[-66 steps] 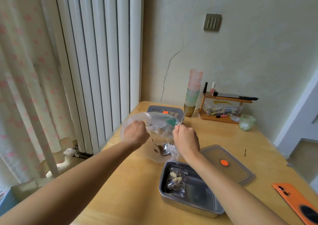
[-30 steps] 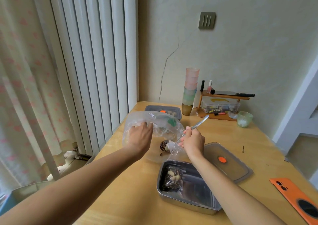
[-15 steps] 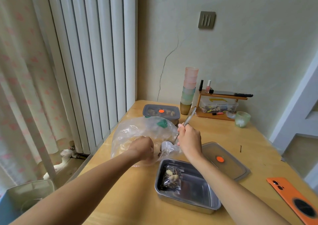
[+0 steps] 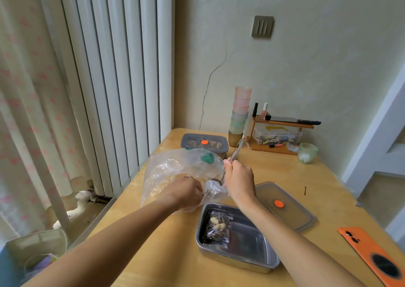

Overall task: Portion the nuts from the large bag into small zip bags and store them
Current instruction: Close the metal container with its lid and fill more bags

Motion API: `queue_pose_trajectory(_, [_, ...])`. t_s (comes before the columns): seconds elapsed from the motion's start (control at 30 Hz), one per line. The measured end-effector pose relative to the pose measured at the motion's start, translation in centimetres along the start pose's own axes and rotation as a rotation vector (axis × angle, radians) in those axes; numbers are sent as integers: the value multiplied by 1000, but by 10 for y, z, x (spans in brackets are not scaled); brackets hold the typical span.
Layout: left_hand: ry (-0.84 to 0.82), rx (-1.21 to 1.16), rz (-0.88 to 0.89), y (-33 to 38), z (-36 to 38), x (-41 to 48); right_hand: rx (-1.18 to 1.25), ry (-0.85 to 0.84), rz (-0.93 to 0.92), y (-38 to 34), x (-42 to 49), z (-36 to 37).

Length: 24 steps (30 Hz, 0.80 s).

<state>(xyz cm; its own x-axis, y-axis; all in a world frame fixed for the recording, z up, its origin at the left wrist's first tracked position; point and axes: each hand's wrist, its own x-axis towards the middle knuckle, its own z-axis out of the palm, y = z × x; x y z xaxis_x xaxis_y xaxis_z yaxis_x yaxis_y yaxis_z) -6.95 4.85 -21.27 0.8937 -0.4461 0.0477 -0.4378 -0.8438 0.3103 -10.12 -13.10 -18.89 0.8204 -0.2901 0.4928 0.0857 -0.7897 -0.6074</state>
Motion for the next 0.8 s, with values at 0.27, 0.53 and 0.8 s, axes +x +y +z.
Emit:
queue_pose_trajectory(0.27, [105, 48, -76, 10, 6, 5, 91, -35, 116, 1, 1, -1])
queue_pose_trajectory(0.53, [192, -177, -89, -9, 11, 17, 319, -63, 501, 9, 2, 2])
queue_pose_trajectory(0.8, [190, -521, -295, -21, 11, 17, 338, -9, 510, 7, 9, 0])
